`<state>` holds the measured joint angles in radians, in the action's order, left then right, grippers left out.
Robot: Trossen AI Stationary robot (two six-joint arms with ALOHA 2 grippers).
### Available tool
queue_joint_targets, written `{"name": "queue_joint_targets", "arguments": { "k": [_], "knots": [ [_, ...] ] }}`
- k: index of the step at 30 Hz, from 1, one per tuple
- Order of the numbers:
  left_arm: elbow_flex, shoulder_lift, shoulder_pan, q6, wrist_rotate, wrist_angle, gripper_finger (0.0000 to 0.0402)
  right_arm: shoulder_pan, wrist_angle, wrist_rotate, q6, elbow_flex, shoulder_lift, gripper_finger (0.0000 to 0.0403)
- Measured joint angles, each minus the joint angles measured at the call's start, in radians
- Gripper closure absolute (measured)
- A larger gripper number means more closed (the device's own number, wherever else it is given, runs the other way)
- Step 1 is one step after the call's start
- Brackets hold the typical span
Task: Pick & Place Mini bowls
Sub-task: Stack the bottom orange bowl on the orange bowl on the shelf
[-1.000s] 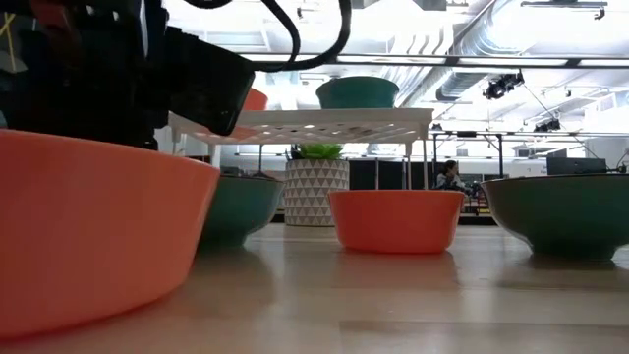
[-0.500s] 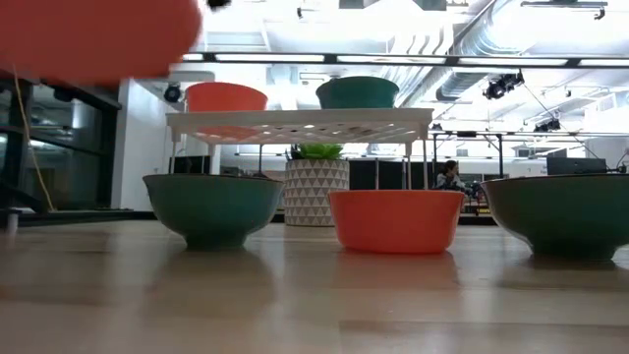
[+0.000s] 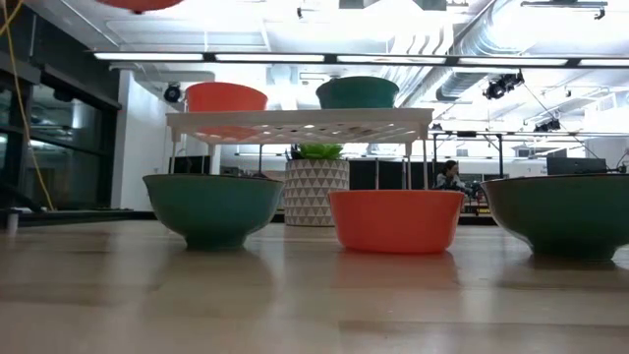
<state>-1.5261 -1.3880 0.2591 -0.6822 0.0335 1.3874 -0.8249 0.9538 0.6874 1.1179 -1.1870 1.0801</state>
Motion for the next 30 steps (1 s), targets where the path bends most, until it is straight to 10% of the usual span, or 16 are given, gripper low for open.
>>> {"name": "queue_joint_targets", "arguments": {
  "k": [6, 16, 30],
  "knots": [
    [-0.223, 0.000, -0.258, 0.308, 0.032, 0.182, 0.0401, 0.000, 0.003, 0.022, 0.035, 0.000, 0.000, 0.0391],
    [-0.254, -0.033, -0.711, 0.802, -0.096, 0.186, 0.0402, 0.002, 0.011, 0.042, 0.122, 0.000, 0.000, 0.0391],
    [-0.254, -0.220, -0.851, 1.126, -0.155, 0.158, 0.0401, 0.113, 0.013, 0.010, 0.127, 0.000, 0.000, 0.0391]
  ]
}}
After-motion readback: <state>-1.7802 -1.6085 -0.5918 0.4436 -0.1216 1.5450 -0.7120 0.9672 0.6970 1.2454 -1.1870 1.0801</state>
